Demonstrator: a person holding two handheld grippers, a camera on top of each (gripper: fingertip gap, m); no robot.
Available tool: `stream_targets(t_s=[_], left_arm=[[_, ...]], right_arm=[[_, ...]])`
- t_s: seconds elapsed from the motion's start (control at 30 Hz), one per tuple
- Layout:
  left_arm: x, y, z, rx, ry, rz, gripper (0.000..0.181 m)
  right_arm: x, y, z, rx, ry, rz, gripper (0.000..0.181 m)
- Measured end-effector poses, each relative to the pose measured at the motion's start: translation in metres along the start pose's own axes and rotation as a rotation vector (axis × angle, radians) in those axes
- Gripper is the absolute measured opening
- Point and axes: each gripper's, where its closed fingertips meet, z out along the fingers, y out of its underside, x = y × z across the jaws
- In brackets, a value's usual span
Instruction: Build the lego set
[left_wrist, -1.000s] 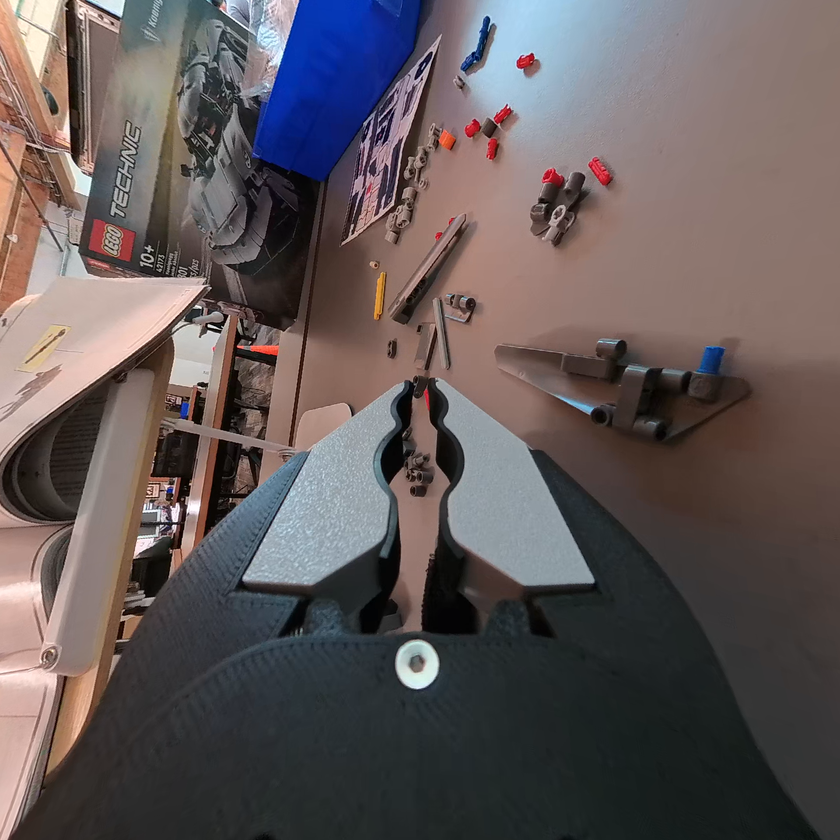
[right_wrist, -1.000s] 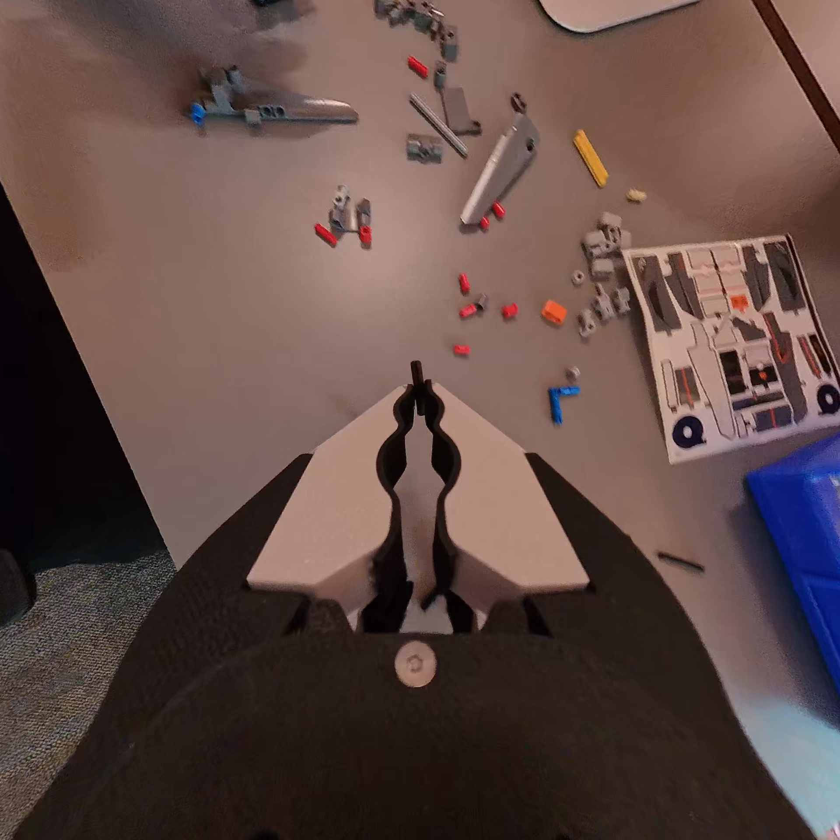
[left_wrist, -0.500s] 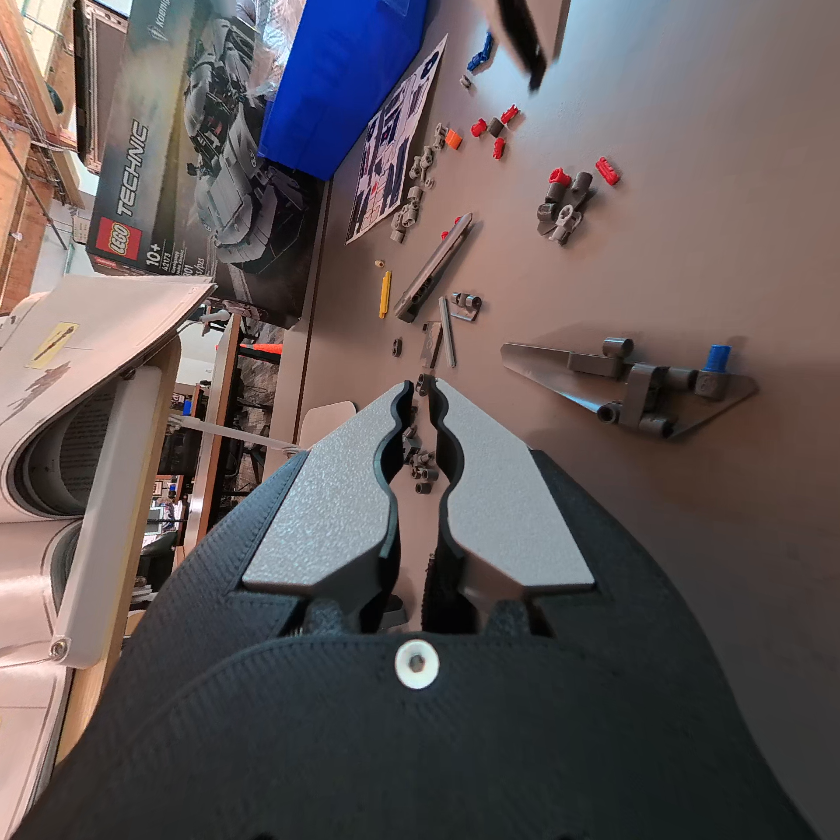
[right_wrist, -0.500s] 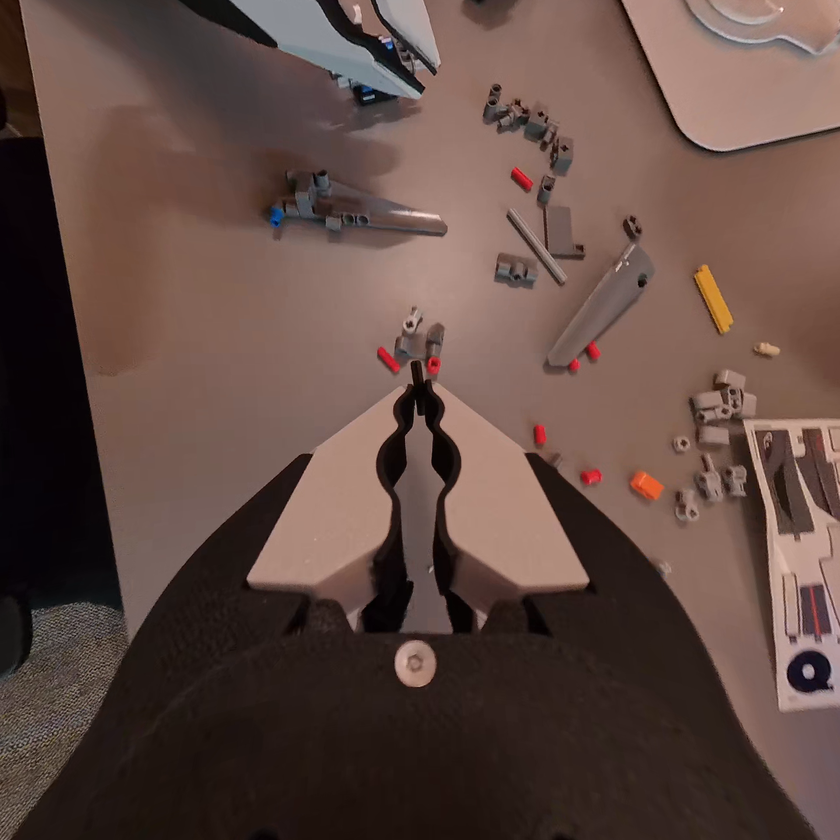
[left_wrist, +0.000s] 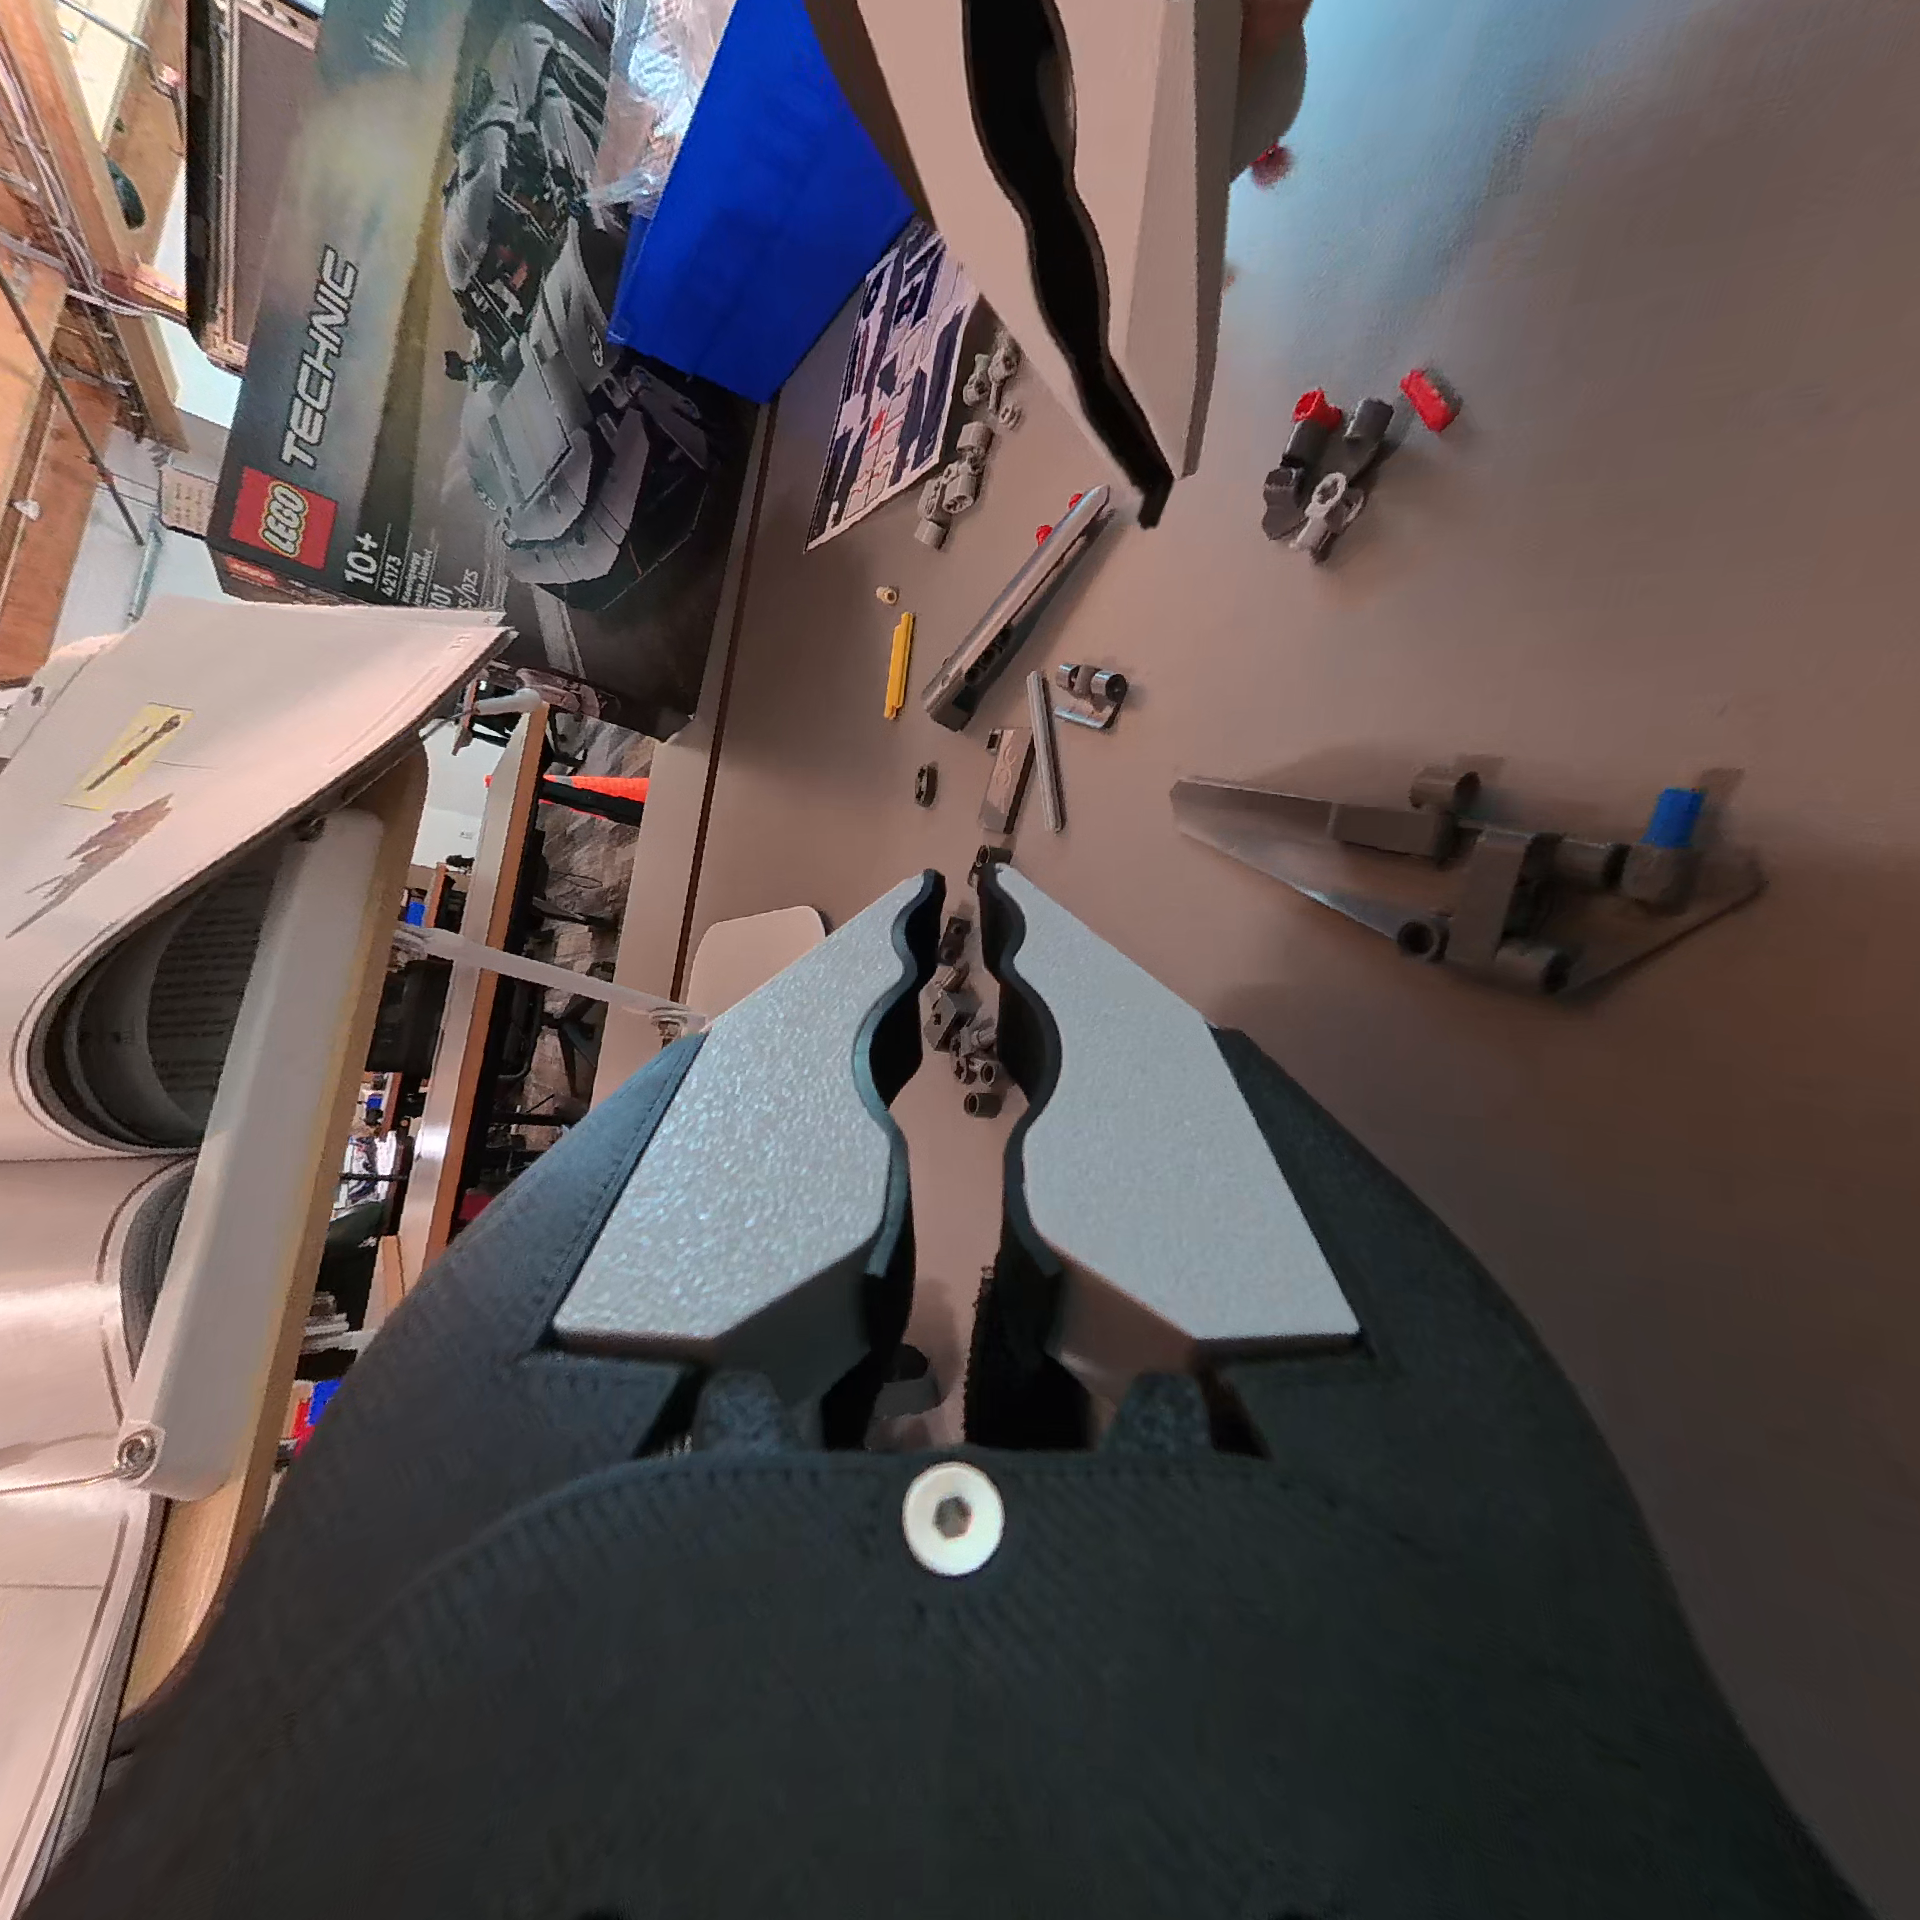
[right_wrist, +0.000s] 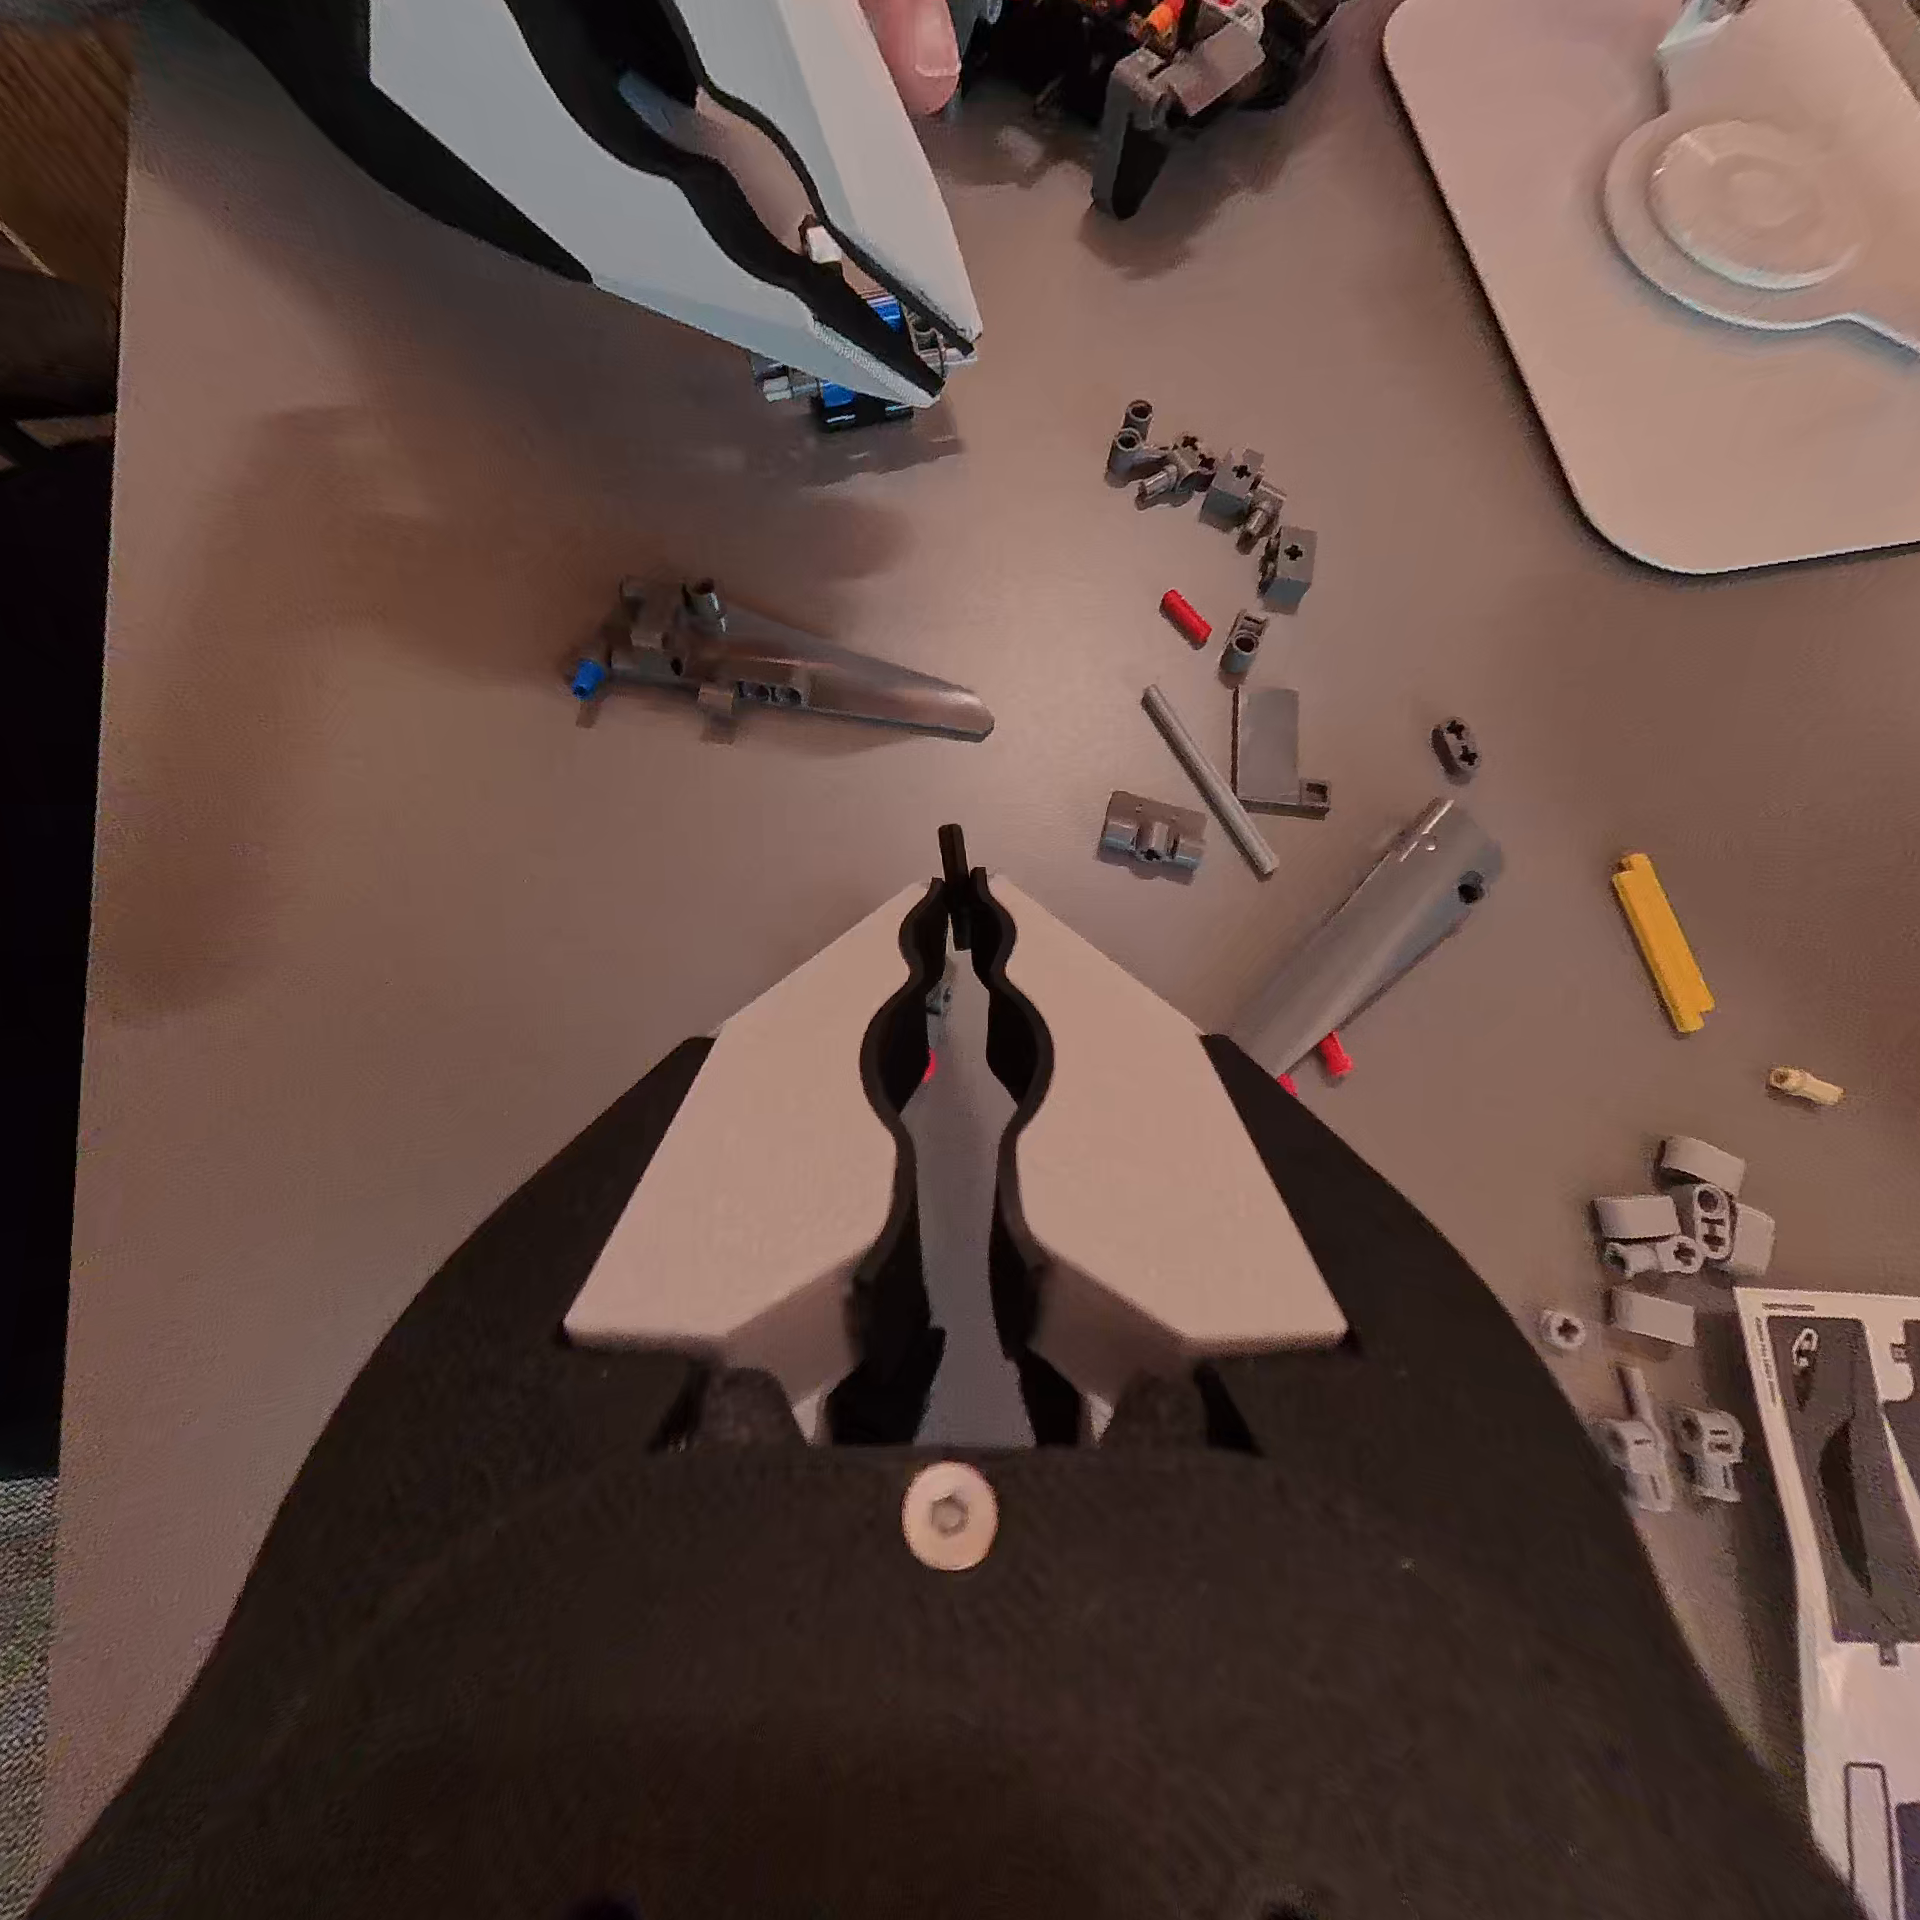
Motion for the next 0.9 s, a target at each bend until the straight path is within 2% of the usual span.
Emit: stream_targets(t_s=[0.23, 0.9], left_arm=[[0.0047, -0.0077, -0.0003, 0.018, 0.031, -0.032, 0.005], [0.0081, -0.0046, 0.0014, -0.003, 0.046, -0.019, 0.005]], right_arm=[[-0.0018, 0.0020, -0.0044, 0.020, 0.004, -0.008, 0.001], [-0.0046, 0.0097, 0.0006, 0.002, 0.003, -0.022, 0.001]])
